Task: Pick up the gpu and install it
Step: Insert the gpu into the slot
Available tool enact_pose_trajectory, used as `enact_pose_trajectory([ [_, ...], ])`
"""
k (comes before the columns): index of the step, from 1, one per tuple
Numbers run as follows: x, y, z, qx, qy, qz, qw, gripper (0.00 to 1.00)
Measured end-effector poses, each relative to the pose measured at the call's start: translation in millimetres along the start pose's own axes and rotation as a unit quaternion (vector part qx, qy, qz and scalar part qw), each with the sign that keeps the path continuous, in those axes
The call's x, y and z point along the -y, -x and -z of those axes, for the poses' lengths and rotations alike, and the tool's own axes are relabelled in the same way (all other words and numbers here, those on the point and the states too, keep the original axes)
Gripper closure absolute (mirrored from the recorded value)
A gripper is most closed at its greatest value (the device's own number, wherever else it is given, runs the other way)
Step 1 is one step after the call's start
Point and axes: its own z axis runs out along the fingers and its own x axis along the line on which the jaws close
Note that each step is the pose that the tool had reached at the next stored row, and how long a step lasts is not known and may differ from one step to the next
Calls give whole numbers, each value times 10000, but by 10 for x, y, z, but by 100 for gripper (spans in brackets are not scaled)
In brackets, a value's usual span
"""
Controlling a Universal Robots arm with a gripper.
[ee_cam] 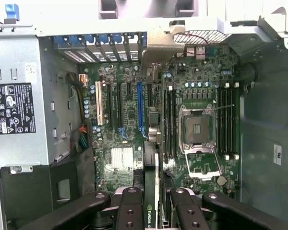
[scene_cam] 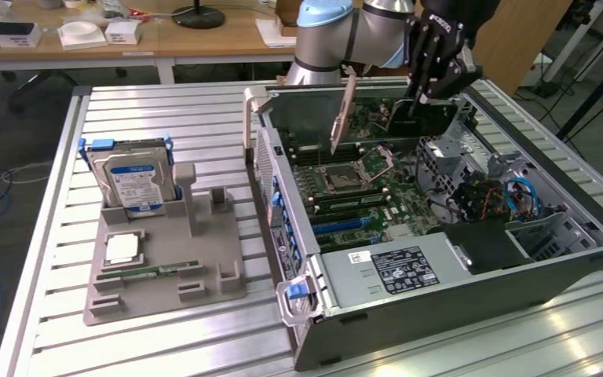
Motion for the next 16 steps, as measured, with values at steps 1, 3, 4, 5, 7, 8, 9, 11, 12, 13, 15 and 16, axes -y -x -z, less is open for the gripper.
enact_pose_trajectory([
  [1,-2,0,-12,0,0,26,10000,74],
  [3,-5,-1,-30,1,1,96,10000,74],
  [4,-7,-1,-39,2,2,136,9999,74],
  [5,-8,-2,-46,3,2,176,9998,74],
  [7,-10,-2,-67,4,3,224,9997,74],
  [8,-12,-2,-75,4,3,230,9997,74],
  [9,-12,-2,-81,4,3,234,9997,74],
  [11,-17,-3,-96,5,2,243,9997,74],
  [12,-25,-4,-107,6,0,245,9997,74],
  [13,-27,-4,-117,4,0,245,9997,74],
  [15,-31,-5,-147,5,0,245,9997,74],
  [16,-32,-6,-165,5,0,245,9997,74],
])
